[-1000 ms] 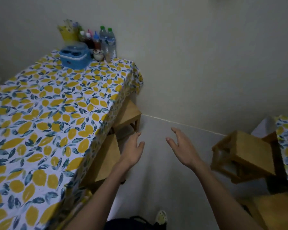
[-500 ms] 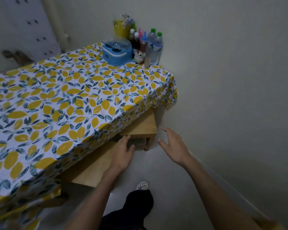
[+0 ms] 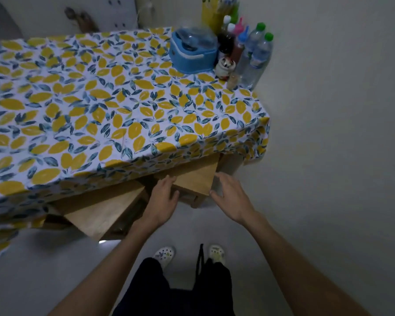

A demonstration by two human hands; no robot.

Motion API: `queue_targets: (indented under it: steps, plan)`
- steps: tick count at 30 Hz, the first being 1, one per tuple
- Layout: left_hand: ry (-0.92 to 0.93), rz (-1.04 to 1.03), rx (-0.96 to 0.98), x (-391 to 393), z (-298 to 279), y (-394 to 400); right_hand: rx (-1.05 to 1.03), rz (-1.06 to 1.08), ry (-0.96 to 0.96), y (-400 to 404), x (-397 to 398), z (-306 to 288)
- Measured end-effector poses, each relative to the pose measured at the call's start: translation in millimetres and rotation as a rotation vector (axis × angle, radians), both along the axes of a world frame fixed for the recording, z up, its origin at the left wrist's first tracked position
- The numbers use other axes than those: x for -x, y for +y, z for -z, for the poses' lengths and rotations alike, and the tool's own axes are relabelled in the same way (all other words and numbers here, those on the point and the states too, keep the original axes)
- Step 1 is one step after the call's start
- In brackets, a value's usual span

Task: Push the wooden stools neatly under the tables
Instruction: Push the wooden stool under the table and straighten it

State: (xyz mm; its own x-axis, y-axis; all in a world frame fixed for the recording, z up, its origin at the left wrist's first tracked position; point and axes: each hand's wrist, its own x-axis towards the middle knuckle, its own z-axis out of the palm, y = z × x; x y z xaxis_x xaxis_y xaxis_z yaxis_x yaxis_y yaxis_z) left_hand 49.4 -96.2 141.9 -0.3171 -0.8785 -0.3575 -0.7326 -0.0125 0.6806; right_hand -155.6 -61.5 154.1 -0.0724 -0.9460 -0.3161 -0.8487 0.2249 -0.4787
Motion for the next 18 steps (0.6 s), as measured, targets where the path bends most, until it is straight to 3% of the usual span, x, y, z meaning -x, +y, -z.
queue_targets:
  steps: [8,12,18]
  plan:
    - [-0.188,-0.14,-0.047,55,98,-14,-0.073,-0.33,0.001,-49,75,102]
    - [-0.243,-0.12,-0.046,68,172,-20,-0.088,-0.321,-0.039,-66,89,186]
    - [-0.317,-0.071,0.131,61,287,-61,-0.057,-0.256,-0.056,-83,72,315]
